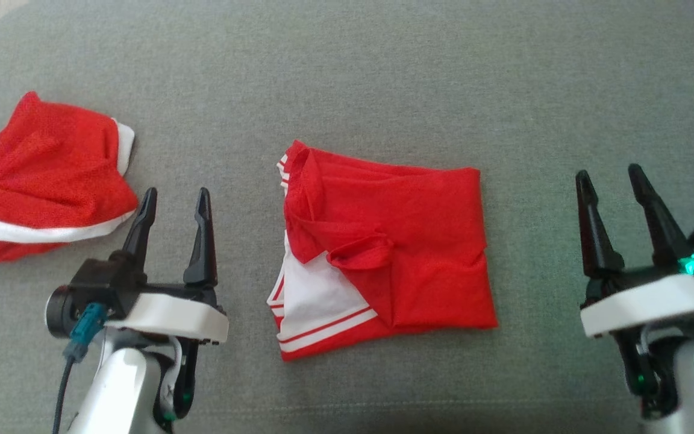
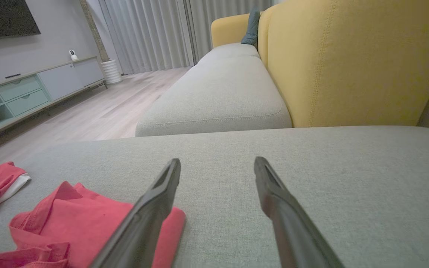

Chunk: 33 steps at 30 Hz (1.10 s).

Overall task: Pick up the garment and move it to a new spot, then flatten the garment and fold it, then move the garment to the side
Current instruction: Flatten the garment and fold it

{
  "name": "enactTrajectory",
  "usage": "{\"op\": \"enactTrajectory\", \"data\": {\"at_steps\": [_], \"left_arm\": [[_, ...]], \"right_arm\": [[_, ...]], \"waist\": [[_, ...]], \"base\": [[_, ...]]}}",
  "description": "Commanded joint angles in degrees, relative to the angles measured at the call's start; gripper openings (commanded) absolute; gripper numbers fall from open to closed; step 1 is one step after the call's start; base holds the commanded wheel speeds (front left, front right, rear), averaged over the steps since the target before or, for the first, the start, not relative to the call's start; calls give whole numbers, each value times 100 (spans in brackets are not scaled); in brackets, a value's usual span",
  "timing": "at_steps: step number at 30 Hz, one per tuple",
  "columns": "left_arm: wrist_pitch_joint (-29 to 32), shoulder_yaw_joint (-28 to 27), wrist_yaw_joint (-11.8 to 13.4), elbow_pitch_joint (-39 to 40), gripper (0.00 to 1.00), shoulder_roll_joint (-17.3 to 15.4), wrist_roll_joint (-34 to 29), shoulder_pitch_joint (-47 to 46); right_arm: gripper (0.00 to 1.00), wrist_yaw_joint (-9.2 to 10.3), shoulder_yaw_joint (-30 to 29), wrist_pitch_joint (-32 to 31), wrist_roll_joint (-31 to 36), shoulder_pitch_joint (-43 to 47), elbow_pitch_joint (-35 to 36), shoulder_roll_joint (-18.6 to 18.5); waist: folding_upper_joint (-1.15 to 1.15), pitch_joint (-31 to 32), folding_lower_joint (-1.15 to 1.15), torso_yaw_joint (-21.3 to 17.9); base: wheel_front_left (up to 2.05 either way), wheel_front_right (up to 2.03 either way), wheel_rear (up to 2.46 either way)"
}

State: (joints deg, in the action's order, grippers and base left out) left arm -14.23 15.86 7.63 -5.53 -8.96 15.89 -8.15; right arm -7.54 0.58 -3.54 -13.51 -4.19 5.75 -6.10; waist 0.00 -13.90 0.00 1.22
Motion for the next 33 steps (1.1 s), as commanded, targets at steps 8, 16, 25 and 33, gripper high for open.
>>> {"op": "enactTrajectory", "data": {"at_steps": [8, 16, 25, 33], "left_arm": [[25, -173, 64, 265, 100, -173, 43, 19], [49, -128, 95, 300, 100, -194, 53, 17], [45, -101, 110, 303, 100, -200, 74, -31], [17, -57, 106, 270, 100, -162, 79, -169]], "right_arm": [[100, 5, 34, -120, 82, 285, 445, 125], [100, 5, 21, -186, 138, 328, 476, 155], [0, 5, 383, -318, 148, 210, 176, 165], [0, 5, 1880, -264, -279, -312, -863, 268]], "waist": [[0, 93, 0, -85], [0, 86, 0, -71], [0, 19, 0, 2], [0, -124, 0, 202]], "base": [[0, 0, 0], [0, 0, 0], [0, 0, 0], [0, 0, 0]]}}
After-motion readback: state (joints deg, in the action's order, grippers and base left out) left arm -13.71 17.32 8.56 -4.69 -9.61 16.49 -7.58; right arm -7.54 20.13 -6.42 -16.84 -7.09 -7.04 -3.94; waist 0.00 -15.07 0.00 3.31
